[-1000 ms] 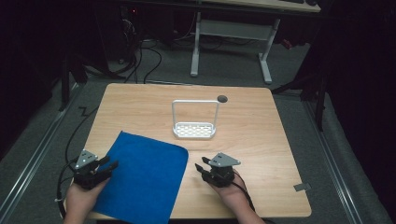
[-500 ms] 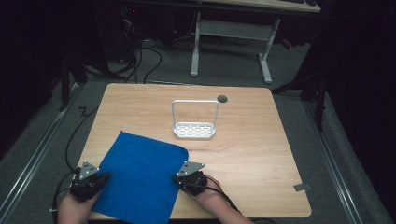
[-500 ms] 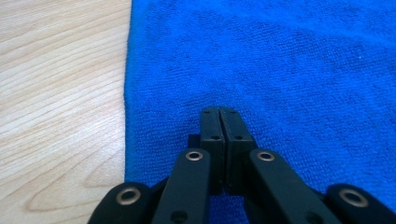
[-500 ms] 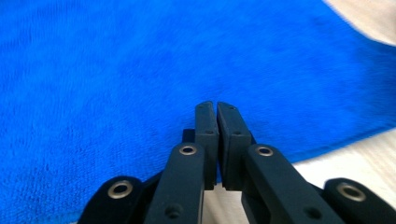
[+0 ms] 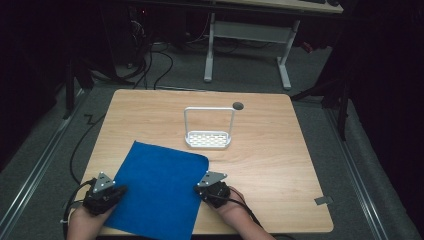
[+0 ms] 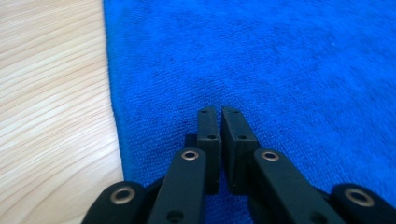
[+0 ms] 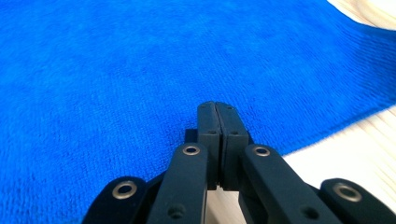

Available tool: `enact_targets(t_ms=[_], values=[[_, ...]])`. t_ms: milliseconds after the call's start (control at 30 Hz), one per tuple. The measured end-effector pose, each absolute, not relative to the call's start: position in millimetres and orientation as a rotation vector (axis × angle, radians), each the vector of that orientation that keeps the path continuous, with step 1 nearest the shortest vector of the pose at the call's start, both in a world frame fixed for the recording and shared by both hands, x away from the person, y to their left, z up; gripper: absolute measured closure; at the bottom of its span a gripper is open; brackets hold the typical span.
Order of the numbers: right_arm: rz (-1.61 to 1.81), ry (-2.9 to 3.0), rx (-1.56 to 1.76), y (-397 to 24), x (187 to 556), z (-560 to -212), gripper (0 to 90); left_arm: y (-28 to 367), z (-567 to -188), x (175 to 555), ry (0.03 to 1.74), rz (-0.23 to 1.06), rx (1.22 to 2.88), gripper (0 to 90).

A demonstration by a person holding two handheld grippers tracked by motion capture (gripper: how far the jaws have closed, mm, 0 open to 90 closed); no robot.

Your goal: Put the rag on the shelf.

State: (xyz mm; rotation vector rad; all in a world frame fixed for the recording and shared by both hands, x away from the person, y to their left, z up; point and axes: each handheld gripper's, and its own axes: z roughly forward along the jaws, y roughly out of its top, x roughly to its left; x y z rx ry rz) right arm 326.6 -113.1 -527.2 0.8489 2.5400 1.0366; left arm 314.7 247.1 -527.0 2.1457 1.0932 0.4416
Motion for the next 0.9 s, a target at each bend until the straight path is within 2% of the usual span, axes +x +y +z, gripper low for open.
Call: enact_targets(t_ms=[233,400,467,533,600,700,900], values=[[0.988,2.485,0.94,-145,326,-526,90.0,208,-525,316,0.941,0.374,2.22,85.8],[0.956,2.457,1.005,-171,323,-524,90.0,179,-521,319,0.839,0.325,2.223,74.6],[0.955,2.457,1.01,-173,323,-524,90.0,176,-519,320,0.825,0.343,2.197,73.5],[0.933,2.449,1.013,-182,321,-523,89.9,174,-515,325,0.827,0.426,2.155,71.0],[0.925,2.444,1.009,-185,320,-523,89.7,175,-516,328,0.845,0.433,2.141,71.2],[0.935,2.433,1.022,-196,317,-524,89.4,177,-523,335,0.891,0.417,2.163,72.4],[0.927,2.421,1.023,-209,312,-524,89.2,171,-528,333,0.859,0.326,2.198,72.7]])
